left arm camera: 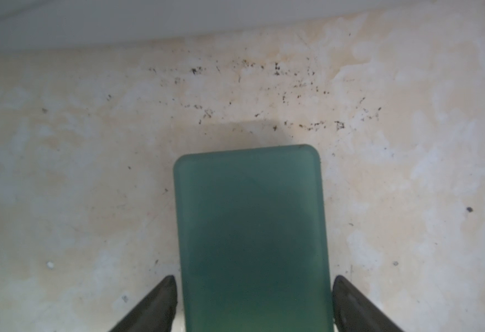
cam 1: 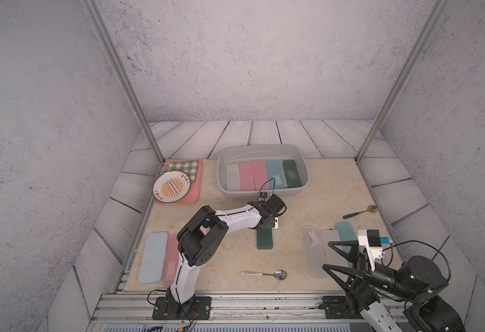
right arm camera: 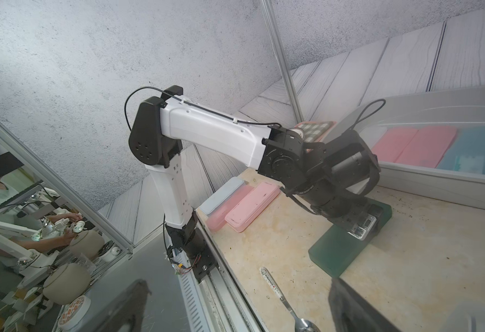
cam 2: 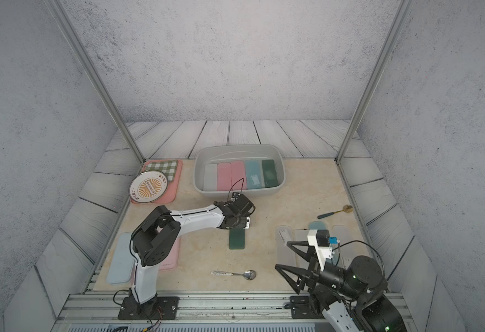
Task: Put the pencil case into the storage box
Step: Pick up the pencil case from the center of the board, then place the pencil case at the storage box.
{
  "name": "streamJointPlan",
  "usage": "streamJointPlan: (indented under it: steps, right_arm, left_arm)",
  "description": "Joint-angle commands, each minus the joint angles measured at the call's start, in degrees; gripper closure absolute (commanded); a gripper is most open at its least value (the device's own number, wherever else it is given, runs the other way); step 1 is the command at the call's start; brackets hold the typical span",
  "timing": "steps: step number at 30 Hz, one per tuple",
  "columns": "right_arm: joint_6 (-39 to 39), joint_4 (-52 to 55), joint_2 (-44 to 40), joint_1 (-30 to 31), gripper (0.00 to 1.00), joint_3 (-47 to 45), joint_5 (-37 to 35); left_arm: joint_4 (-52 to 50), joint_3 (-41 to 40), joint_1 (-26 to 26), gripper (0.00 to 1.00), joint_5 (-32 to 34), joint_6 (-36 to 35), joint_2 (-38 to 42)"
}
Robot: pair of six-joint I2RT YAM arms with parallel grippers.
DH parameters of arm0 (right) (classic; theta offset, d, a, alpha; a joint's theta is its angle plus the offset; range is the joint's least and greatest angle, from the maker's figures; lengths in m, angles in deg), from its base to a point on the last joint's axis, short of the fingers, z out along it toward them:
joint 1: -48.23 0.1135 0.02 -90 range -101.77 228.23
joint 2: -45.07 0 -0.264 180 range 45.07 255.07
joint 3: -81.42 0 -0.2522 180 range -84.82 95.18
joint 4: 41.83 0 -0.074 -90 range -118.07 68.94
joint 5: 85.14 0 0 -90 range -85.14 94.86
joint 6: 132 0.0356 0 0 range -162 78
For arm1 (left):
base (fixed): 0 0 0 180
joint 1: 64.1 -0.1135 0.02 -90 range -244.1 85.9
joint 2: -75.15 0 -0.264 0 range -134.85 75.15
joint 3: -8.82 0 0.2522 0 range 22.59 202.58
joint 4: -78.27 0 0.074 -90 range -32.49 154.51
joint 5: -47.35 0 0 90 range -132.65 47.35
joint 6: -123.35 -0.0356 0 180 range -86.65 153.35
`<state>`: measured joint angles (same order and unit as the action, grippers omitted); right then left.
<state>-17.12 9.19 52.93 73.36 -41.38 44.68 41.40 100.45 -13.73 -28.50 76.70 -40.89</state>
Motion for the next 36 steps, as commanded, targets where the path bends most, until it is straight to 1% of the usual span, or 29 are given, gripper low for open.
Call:
streamJointPlan:
  steps: [1, 7, 10, 13, 16, 19, 23, 25, 28, 31, 33, 36]
  right_arm:
    - [0.99, -2.38, 0.16, 0.19, 0.01, -0.45, 1.26]
    - [1.00, -2.50, 0.09, 0.17, 0.01, -0.14, 1.50]
    - [0.74, -2.23, -0.04, 0.14, 0.01, -0.15, 1.26]
    - [0.05, -1.18, -0.04, 0.18, 0.01, -0.30, -0.45]
    - [-0.66, 0.07, 0.29, 0.16, 0.01, -0.01, -3.78]
    - [-1.36, 0.93, 1.76, 0.11, 0.01, 0.54, -6.16]
    - [-1.61, -0.37, 4.47, 0.12, 0.01, 0.92, -7.08]
    - [-1.58, -2.16, 5.28, 0.19, 0.01, 0.61, -6.64]
    - [-1.68, -4.57, 6.40, 0.12, 0.01, -0.23, -6.18]
    - [-1.09, -7.60, 7.56, 0.14, 0.01, -1.38, -5.25]
    - [-0.44, -9.93, 8.33, 0.15, 0.01, -2.42, -4.62]
    - [1.09, -13.78, 10.03, 0.19, 0.01, -3.70, -3.05]
  left_arm:
    - [0.10, 1.48, 0.08, 0.17, 1.33, -0.69, -2.44]
    - [0.17, 1.93, 0.06, 0.21, 1.08, -0.35, -4.01]
    - [0.36, 1.91, 0.04, 0.27, 1.22, -0.55, -3.69]
    - [-0.27, 2.14, 0.07, 0.33, 1.91, -1.65, -2.21]
    - [-1.11, 1.91, -0.08, 0.38, 1.94, -3.86, 1.69]
    - [-2.55, 1.53, -0.19, 0.40, 2.63, -6.89, 7.31]
    - [-5.43, 1.26, -0.44, 0.41, 4.06, -11.64, 15.63]
    - [-8.20, 2.42, -1.13, 0.41, 5.01, -13.20, 18.42]
    - [-12.13, 6.16, -4.47, 0.42, 5.44, -15.01, 20.25]
    - [-8.84, 7.66, -9.38, 0.42, 6.07, -17.80, 21.54]
    - [-6.07, 9.40, -12.69, 0.42, 6.75, -19.96, 20.22]
    - [-2.71, 14.31, -17.10, 0.41, 7.39, -22.96, 14.94]
